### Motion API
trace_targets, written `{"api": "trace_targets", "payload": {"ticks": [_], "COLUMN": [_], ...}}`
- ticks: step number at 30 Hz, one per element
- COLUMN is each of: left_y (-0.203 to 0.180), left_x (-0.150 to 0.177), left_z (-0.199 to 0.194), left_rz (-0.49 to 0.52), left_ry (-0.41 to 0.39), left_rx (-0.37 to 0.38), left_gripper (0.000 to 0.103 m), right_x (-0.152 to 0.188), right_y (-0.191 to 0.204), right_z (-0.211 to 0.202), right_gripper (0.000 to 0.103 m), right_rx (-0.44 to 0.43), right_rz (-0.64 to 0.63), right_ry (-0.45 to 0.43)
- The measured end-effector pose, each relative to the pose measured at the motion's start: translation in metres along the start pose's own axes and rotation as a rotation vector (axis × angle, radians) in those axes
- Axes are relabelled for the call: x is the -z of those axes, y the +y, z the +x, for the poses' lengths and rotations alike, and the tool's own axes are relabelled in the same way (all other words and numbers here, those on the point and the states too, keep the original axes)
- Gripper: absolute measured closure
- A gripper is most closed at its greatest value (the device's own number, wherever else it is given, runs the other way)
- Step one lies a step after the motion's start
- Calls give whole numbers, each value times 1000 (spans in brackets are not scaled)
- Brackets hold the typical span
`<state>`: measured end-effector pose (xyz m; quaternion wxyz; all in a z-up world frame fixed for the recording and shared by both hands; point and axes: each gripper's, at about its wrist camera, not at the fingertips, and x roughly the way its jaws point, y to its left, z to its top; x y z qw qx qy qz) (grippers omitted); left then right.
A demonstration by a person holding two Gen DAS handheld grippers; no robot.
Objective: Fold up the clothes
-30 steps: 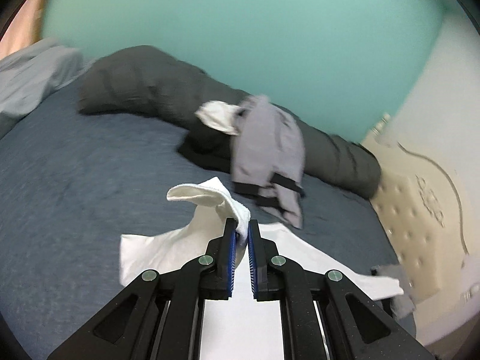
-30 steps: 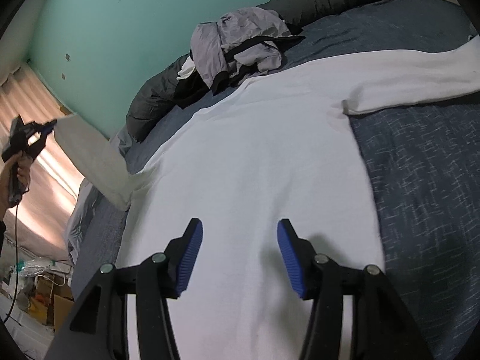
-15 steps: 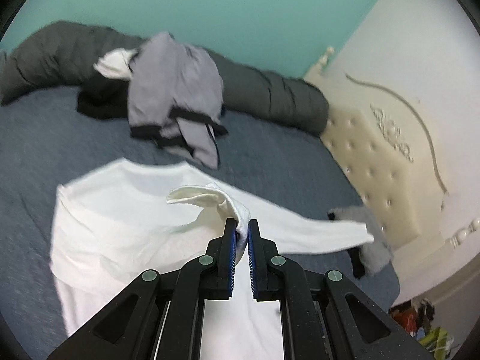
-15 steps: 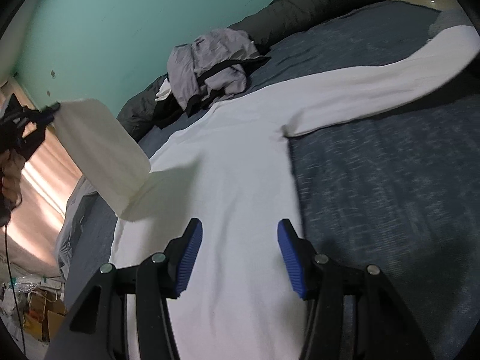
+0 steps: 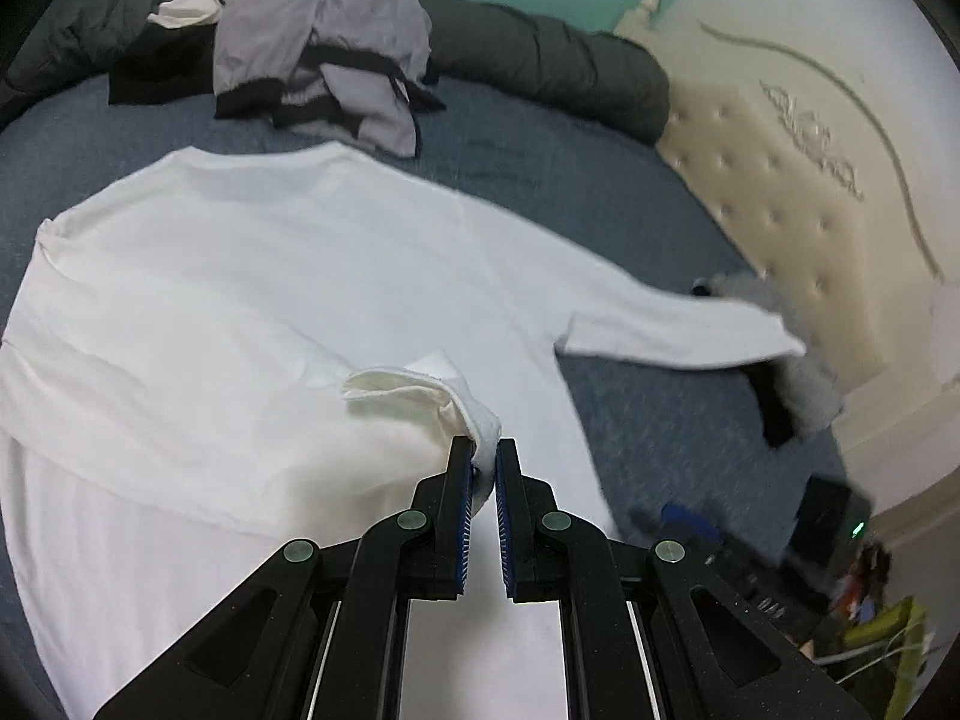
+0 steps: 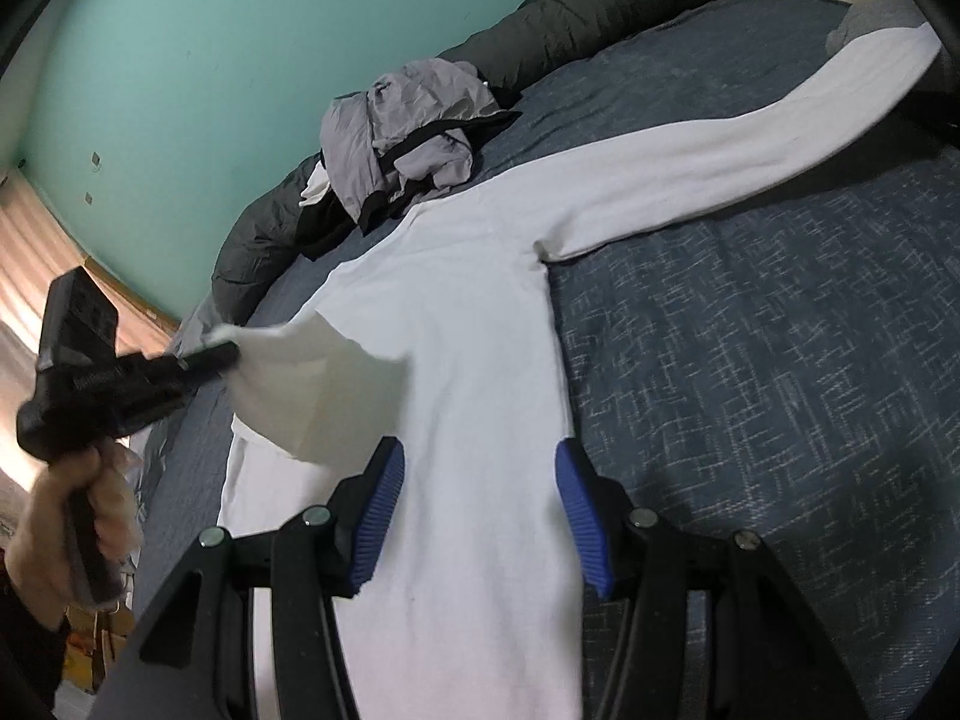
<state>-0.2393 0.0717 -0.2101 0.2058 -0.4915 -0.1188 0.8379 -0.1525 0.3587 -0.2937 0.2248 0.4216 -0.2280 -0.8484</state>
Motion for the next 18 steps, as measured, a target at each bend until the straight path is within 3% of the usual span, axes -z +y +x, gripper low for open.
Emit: {"api": "trace_targets", "payload": {"ticks": [6,8,10,12,18], "left_y": [-7,-5,-3,-2,20], "left_x": [25,30,34,40,51], "left_z": [24,27,27,21,-13], "left_rz": [48,38,27,38,46], "left_ry": [54,68,75,66,4], "left_rx": [-22,-23,-15,-5,-13], "left_gripper": [94,86,58,49,49], "right_x": [1,1,1,1,0], "right_y": [-2,-2,-2,0,10], "right_z": [4,5,7,8,18], "right_gripper": [50,50,50,50,50], "right_rx": [-6,-8,-13,-15,-28], "right_rz": [15,20,21,18,3], "right_ry": [8,10,14,18,37]}}
